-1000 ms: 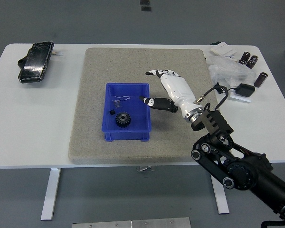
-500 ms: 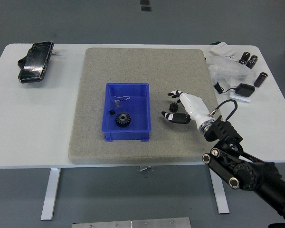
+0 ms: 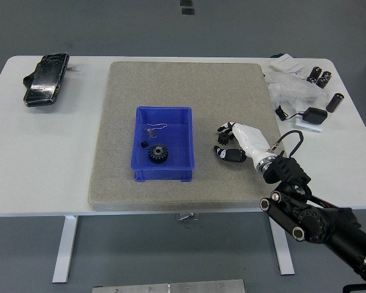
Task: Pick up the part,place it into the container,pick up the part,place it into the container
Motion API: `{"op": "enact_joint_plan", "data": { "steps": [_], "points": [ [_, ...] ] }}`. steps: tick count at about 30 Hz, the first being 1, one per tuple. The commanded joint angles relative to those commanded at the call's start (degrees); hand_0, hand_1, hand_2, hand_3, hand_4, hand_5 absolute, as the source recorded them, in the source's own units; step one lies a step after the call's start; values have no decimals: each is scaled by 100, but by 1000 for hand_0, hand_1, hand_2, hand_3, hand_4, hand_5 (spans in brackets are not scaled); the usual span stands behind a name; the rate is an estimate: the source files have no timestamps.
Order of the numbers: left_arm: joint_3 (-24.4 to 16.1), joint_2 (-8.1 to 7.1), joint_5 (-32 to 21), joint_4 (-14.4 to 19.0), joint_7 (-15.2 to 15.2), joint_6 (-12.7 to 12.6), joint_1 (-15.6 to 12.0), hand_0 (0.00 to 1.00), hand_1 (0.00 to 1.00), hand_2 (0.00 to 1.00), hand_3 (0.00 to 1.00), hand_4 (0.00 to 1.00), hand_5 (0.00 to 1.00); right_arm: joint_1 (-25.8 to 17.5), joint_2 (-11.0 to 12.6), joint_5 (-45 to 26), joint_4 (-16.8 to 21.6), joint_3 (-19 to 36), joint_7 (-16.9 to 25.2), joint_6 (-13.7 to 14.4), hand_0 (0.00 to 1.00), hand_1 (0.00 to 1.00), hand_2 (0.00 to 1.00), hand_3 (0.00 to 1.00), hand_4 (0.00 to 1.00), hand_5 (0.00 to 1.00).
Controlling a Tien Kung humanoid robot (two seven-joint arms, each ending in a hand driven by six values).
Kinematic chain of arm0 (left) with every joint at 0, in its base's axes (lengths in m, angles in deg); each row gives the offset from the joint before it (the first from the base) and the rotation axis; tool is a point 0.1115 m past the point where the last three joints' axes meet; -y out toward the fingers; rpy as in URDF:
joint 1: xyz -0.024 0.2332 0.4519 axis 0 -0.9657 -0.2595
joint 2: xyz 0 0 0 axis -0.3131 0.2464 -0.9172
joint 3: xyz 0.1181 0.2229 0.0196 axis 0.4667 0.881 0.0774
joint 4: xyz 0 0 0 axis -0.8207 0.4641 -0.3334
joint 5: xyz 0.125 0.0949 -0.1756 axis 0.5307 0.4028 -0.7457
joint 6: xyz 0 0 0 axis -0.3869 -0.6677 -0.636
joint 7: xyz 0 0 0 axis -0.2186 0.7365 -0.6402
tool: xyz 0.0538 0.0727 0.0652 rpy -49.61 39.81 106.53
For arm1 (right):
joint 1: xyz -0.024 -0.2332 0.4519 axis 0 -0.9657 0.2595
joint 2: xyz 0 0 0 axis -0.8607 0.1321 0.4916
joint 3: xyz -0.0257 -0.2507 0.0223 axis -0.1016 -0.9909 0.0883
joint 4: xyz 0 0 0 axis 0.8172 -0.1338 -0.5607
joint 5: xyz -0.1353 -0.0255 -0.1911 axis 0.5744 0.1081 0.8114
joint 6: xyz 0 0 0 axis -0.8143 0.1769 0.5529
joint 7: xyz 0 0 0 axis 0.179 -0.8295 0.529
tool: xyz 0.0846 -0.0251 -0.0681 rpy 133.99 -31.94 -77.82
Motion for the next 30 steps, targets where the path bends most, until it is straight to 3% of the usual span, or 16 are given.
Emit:
{"op": "enact_joint_plan", "data": {
  "steps": [3,4,14,23,27,30],
  "points": [
    [2,-1,-4,0,-2,0,-1,666,657,628,618,701,192,3,5,39,-14,0,-18,21,656,518,584,637,340,158],
    [2,-1,-3,0,-2,-1,-2,666,657,628,619,700,192,3,8,52,-18,-1,-23,27,651,480,518,565,332,2],
    [13,1,-23,0,-11,-4,-1,666,657,628,619,701,191,5,45,169,65,-22,-16,130,642,465,498,545,365,2],
    [12,8,-21,0,-8,-4,-5,667,657,628,619,702,195,-18,38,535,1070,24,-86,257,650,467,490,538,338,2],
    [10,8,-19,0,-5,-4,-6,667,657,628,619,702,195,55,-24,664,1546,-264,-101,296,650,467,490,538,338,2],
    [15,9,-22,0,-2,-3,-5,666,657,628,618,703,200,136,-110,928,1722,-529,-234,146,669,494,514,557,360,2]
  ]
}}
